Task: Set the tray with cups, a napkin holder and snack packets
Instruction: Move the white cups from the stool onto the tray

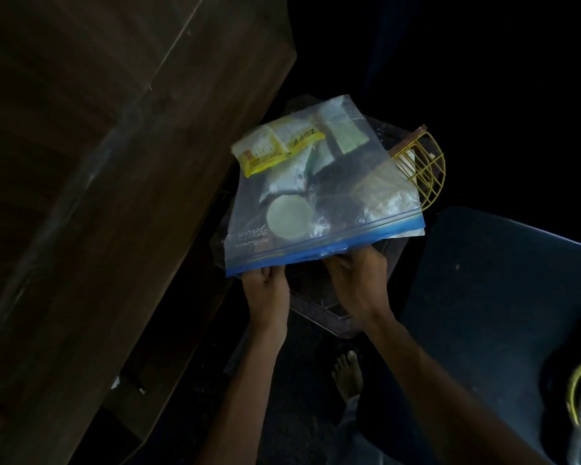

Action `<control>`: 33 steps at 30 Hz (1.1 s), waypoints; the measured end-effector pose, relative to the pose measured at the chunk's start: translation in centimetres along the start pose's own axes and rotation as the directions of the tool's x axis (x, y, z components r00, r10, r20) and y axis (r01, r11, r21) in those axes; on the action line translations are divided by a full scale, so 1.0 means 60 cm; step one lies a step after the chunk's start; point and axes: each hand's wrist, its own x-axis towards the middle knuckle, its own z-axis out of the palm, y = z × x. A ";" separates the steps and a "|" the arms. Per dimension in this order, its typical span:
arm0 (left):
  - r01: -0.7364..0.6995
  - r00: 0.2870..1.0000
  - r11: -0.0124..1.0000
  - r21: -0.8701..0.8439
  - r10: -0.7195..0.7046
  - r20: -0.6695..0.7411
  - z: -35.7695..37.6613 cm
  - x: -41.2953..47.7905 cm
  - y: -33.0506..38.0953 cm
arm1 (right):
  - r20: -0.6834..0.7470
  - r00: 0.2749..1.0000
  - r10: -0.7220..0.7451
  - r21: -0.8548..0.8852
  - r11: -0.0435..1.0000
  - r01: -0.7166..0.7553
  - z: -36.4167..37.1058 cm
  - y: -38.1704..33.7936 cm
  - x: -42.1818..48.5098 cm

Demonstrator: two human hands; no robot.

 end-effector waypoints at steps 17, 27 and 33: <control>-0.039 0.999 0.999 0.037 0.038 0.022 0.000 -0.035 -0.011 | -0.016 0.999 0.045 0.053 0.998 -0.044 0.009 0.022 -0.007; 0.000 1.000 0.999 0.037 -0.001 0.027 0.005 -0.101 -0.027 | -0.016 1.000 -0.008 0.261 0.965 0.012 -0.024 0.038 -0.056; -0.025 0.999 0.998 0.057 0.022 0.048 0.009 -0.146 -0.032 | -0.019 0.999 0.036 0.269 0.963 -0.030 -0.051 0.058 -0.096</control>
